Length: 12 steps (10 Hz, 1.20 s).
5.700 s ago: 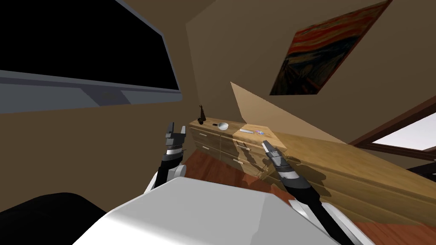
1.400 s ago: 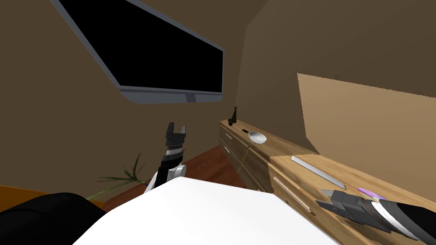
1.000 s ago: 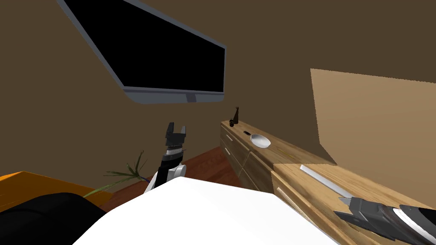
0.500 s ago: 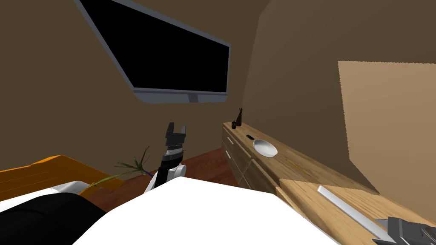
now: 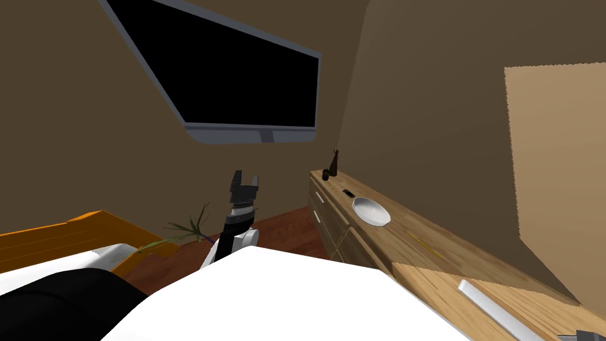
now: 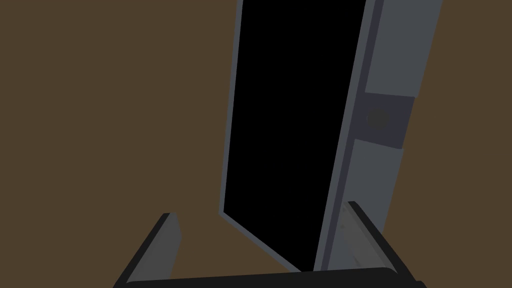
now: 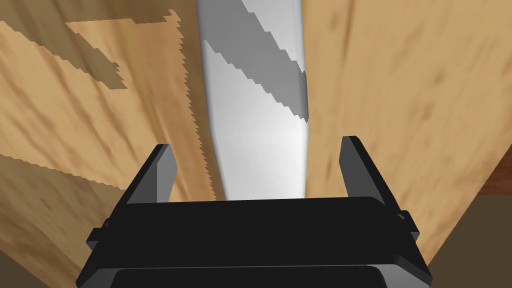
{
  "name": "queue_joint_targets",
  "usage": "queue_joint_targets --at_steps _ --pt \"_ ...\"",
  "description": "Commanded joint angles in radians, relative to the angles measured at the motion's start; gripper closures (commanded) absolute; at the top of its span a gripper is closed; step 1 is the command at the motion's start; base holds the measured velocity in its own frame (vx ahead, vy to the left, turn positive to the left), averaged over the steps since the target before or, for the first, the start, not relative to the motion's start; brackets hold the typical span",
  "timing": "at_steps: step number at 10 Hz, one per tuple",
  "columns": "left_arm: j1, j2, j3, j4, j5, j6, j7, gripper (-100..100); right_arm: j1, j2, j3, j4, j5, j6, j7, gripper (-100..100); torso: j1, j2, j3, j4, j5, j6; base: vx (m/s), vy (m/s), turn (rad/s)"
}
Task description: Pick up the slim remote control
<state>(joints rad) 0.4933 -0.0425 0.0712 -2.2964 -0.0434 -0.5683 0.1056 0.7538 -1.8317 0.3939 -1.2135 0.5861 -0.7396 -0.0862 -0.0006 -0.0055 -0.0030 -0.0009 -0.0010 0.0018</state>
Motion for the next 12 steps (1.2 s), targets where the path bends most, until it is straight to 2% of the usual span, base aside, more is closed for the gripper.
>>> queue_joint_targets --at_steps 1,2,5,6,7,11,12 --pt "0.000 0.000 0.000 0.000 0.000 0.000 0.000 0 0.000 0.000 0.000 0.000 0.000 0.000 0.000 0 0.000 0.000 0.000 0.000 0.000 0.000 0.005 -0.007 -0.002" --pt "0.000 0.000 0.000 0.000 0.000 0.000 0.000 0 0.000 0.033 0.008 0.008 0.008 0.016 0.012 -100 0.002 0.001 0.001 0.000 0.001 0.000 0.012 -0.007 0.086" --pt "0.000 0.000 0.000 0.000 0.000 0.000 0.000 0 0.000 0.084 0.020 0.021 0.020 0.040 0.028 -100 0.002 0.002 0.001 0.000 0.001 0.000 0.015 -0.007 0.059" --pt "0.000 0.000 0.000 0.000 0.000 0.000 0.000 0 -0.011 0.075 0.020 0.024 0.027 0.028 0.019 -100 0.002 0.002 0.001 0.000 0.001 0.000 0.006 -0.003 0.009" --pt "0.000 0.000 0.000 0.000 0.000 0.000 0.000 0 -0.013 0.078 0.021 0.025 0.029 0.028 0.019 100 0.003 0.002 0.001 0.001 0.001 0.000 0.000 0.000 0.000" --pt "0.000 0.000 0.000 0.000 0.000 0.000 0.000 0 -0.012 0.078 0.021 0.024 0.029 0.028 0.019 100 0.003 0.002 0.002 0.001 0.001 0.000 0.000 0.000 0.000" --pt "0.000 0.000 0.000 0.000 0.000 0.000 0.000 0 -0.012 0.078 0.021 0.024 0.029 0.028 0.019 0 0.003 0.002 0.002 0.001 0.001 0.000 0.000 0.000 0.000"
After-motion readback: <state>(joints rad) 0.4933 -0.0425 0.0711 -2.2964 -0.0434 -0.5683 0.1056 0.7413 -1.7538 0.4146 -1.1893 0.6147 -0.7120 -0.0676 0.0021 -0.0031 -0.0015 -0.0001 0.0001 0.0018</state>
